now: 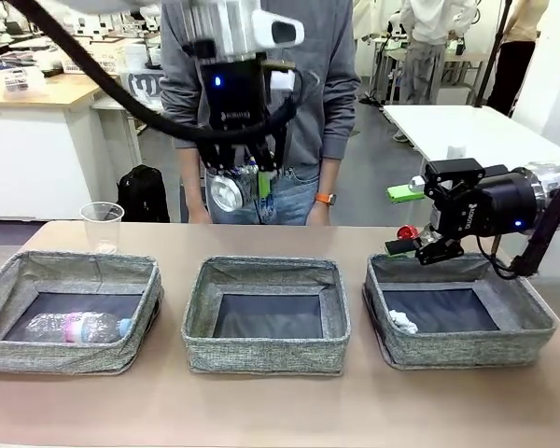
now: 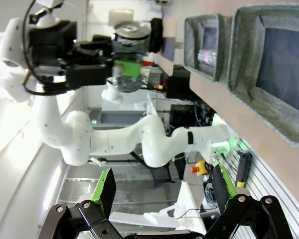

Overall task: Sort the waste into the appropriate baskets.
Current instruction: Pick up the waste item pointed out by the person.

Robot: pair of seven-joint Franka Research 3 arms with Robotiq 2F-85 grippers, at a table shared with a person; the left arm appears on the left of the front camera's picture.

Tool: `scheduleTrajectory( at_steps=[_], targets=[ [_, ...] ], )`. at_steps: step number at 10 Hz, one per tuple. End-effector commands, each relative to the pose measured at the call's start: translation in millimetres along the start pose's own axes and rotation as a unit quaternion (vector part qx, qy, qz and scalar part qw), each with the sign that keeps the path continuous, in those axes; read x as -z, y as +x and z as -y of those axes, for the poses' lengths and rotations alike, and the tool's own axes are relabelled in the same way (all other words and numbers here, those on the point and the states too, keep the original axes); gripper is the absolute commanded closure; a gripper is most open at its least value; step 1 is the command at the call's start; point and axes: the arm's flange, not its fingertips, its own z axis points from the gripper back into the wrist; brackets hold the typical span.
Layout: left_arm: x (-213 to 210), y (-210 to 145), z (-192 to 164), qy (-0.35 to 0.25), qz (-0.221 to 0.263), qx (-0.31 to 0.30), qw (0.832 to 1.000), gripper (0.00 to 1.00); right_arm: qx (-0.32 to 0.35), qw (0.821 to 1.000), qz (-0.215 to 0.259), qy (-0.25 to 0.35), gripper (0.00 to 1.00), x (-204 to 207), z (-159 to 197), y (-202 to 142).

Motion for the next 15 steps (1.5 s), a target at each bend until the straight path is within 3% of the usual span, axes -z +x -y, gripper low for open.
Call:
scheduleTrajectory(
  at_steps=[1, 2, 5, 6, 7, 12, 13, 15],
  targets=[
    [-40, 10, 13, -0.013, 0.012, -0.077, 0.997, 0.59, 0.006, 1.000, 0.005, 0.013, 0.00, 1, -4, 1],
    [-57, 6, 21, -0.023, 0.043, -0.089, 0.995, 0.59, 0.006, 1.000, 0.005, 0.013, 0.00, 1, -4, 1],
    [-87, -20, 51, -0.028, 0.094, -0.047, 0.994, 0.59, 0.006, 1.000, 0.005, 0.013, 0.00, 1, -4, 1],
    [-93, -35, 55, -0.027, 0.089, -0.022, 0.995, 0.59, 0.006, 1.000, 0.005, 0.013, 0.00, 1, -4, 1],
    [-90, -15, 43, -0.035, 0.075, -0.055, 0.995, 0.59, 0.006, 1.000, 0.005, 0.013, 0.00, 1, -4, 1],
    [-87, -11, 44, -0.036, 0.072, -0.053, 0.995, 0.59, 0.006, 1.000, 0.005, 0.013, 0.00, 1, -4, 1],
    [-89, -6, 39, -0.042, 0.032, -0.164, 0.985, 0.59, 0.006, 1.000, 0.005, 0.013, 0.00, 1, -4, 1],
    [-110, -12, 48, -0.054, 0.029, -0.250, 0.966, 0.59, 0.006, 1.000, 0.005, 0.013, 0.00, 1, -4, 1]
  ],
)
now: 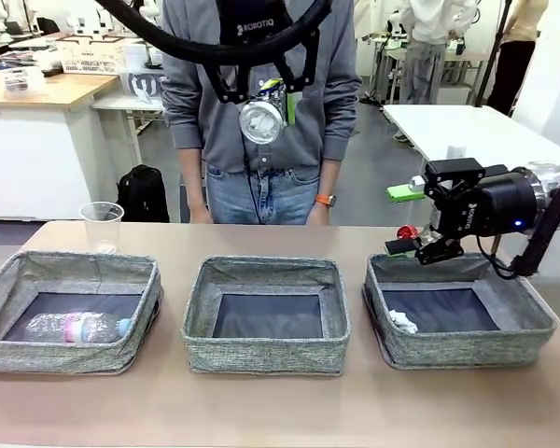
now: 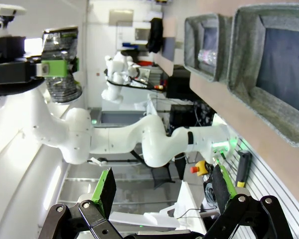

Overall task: Sort the waste into the appropriate baskets.
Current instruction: Pick up the waste item pointed out by the person.

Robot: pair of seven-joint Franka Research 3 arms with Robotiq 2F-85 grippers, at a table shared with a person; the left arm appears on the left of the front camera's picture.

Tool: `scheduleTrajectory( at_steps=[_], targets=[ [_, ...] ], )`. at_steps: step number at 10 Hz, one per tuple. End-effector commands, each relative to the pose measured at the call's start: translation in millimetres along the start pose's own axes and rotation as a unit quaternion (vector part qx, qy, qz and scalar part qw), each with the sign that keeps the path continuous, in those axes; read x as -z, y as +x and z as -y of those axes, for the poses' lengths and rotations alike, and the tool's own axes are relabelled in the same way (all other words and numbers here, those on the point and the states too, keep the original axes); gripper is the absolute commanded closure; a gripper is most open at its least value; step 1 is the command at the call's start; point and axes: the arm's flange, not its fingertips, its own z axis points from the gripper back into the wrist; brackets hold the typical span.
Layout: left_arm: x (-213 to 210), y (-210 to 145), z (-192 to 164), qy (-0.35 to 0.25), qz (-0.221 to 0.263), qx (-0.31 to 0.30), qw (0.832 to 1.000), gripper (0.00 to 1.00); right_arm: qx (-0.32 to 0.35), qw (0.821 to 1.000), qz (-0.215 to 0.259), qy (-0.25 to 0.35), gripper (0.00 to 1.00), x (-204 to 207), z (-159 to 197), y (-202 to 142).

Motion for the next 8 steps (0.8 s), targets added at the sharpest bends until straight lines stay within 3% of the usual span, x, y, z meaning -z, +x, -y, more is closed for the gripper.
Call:
scheduleTrajectory(
  at_steps=[1, 3, 6, 8],
  targets=[
    [-28, -9, 15, -0.014, -0.015, -0.070, 0.997, 0.59, 0.006, 1.000, 0.005, 0.013, 0.00, 1, -4, 1],
    [-35, -10, 15, -0.008, -0.024, -0.106, 0.994, 0.59, 0.006, 1.000, 0.005, 0.013, 0.00, 1, -4, 1],
    [-48, -15, 22, -0.013, 0.007, -0.097, 0.995, 0.59, 0.006, 1.000, 0.005, 0.013, 0.00, 1, -4, 1],
    [-53, -12, 21, -0.009, -0.009, -0.093, 0.996, 0.59, 0.006, 1.000, 0.005, 0.013, 0.00, 1, -4, 1]
  ],
)
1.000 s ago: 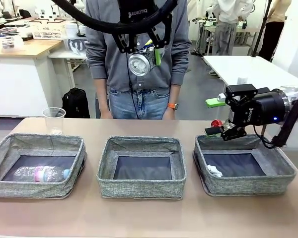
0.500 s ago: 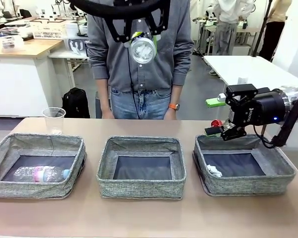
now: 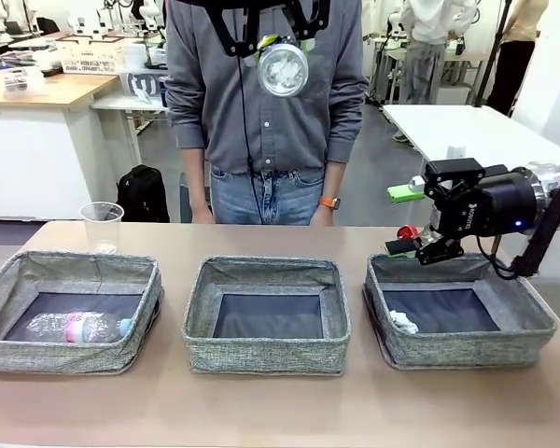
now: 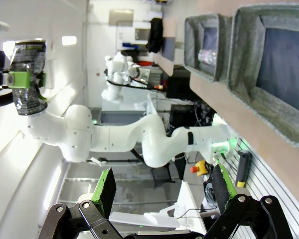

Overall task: Sort the waste into the appropriate baskets.
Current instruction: Pick up the waste item pointed out by the person, then place the picked waste into the Fabric basket indicated by the person.

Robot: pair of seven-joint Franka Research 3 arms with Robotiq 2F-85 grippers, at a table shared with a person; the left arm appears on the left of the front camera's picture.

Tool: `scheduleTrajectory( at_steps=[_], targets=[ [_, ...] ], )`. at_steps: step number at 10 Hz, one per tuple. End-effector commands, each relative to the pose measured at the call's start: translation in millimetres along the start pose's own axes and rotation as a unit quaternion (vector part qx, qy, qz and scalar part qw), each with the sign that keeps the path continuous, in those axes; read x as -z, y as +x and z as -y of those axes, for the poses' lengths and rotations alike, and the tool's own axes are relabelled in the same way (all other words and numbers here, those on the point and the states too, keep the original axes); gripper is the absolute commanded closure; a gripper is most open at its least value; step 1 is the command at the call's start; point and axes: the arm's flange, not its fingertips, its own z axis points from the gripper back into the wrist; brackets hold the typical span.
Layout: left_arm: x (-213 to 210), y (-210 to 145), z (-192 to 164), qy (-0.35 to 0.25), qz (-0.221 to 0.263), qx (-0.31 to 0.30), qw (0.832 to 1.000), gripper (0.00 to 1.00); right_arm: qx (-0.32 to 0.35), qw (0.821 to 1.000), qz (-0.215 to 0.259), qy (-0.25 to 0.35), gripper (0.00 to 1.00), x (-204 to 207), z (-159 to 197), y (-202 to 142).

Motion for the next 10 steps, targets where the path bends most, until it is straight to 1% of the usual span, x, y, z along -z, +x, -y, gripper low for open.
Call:
scheduleTrajectory(
  at_steps=[1, 10],
  targets=[
    [1.1, 0.1, -0.1, -0.001, 0.001, -0.001, 1.000, 0.59, 0.006, 1.000, 0.005, 0.013, 0.00, 1.1, -4.3, 1.4],
    [1.1, 0.1, -0.1, -0.001, 0.001, -0.001, 1.000, 0.59, 0.006, 1.000, 0.005, 0.013, 0.00, 1.1, -4.3, 1.4]
  ],
)
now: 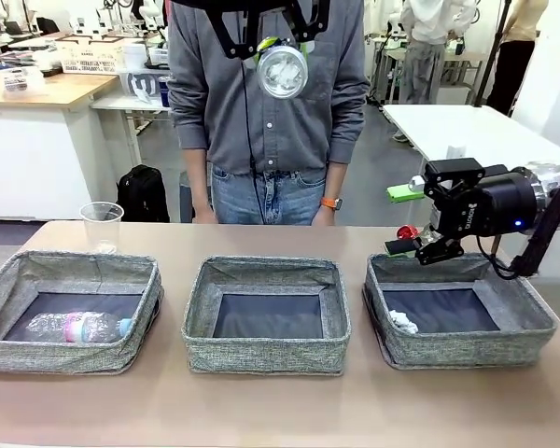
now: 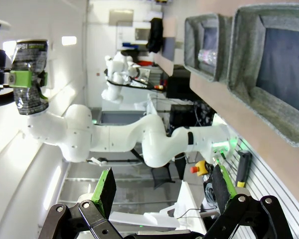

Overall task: Sort the waste into the appropriate baskets.
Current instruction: Place the picked waste into the Fabric basket indicated by the person.

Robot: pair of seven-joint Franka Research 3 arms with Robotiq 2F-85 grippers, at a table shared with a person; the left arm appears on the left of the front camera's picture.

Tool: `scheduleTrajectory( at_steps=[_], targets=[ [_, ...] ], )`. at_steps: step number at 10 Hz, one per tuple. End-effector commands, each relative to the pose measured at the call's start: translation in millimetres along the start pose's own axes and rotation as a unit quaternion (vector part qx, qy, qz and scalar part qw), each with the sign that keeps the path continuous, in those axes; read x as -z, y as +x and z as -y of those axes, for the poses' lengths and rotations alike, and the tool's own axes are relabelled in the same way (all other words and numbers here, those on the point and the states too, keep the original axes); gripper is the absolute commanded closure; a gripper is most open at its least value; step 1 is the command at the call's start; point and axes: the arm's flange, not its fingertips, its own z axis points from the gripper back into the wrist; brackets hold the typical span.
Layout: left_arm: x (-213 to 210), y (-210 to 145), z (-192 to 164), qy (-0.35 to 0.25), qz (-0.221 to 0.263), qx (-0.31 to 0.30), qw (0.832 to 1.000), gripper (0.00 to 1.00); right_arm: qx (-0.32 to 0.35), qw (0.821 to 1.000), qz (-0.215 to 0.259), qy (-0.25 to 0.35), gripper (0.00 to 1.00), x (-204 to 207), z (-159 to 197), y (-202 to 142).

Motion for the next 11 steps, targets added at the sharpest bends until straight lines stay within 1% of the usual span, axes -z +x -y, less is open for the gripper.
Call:
scheduleTrajectory(
  at_steps=[1, 11],
  targets=[
    [-1.6, -1.3, -0.5, -0.002, 0.003, 0.000, 1.000, 0.59, 0.006, 1.000, 0.005, 0.012, 0.00, 1.1, -4.3, 1.4],
    [0.0, 0.0, 0.0, 0.000, 0.000, 0.000, 1.000, 0.59, 0.006, 1.000, 0.005, 0.012, 0.00, 1.1, -4.3, 1.4]
  ],
)
